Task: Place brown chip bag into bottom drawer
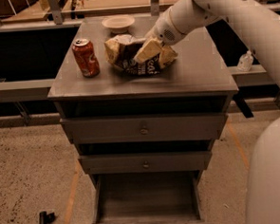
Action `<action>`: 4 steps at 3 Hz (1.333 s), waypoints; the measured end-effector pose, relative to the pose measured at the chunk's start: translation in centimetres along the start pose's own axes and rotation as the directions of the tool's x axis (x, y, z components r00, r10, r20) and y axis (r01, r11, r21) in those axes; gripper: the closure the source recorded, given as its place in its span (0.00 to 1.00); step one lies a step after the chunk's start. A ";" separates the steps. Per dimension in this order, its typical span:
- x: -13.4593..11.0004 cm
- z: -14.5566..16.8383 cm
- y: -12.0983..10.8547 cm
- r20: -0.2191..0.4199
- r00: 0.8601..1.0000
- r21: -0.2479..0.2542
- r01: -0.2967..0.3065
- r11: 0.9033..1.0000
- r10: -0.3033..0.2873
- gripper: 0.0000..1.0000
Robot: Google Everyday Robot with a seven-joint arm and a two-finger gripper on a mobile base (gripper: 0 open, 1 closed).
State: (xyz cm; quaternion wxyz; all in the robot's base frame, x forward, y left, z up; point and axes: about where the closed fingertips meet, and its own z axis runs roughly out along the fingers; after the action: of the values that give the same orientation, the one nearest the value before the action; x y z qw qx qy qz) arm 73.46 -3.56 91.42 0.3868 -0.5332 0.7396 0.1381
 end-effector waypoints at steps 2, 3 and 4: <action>3.2 -0.3 3.1 -0.052 0.996 -0.018 0.070 0.997 -0.071 0.87; 4.5 -5.1 6.7 -0.043 0.995 -0.003 0.092 0.996 -0.092 1.00; 6.6 -8.9 11.7 -0.032 0.999 -0.019 0.044 0.999 -0.044 1.00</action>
Offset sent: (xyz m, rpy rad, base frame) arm -0.0738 -0.0459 -0.0154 -0.1240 -0.0759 0.0330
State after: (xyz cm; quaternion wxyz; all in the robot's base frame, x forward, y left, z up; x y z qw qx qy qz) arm 58.36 -8.95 90.16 0.3728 -0.5550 0.7326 0.1277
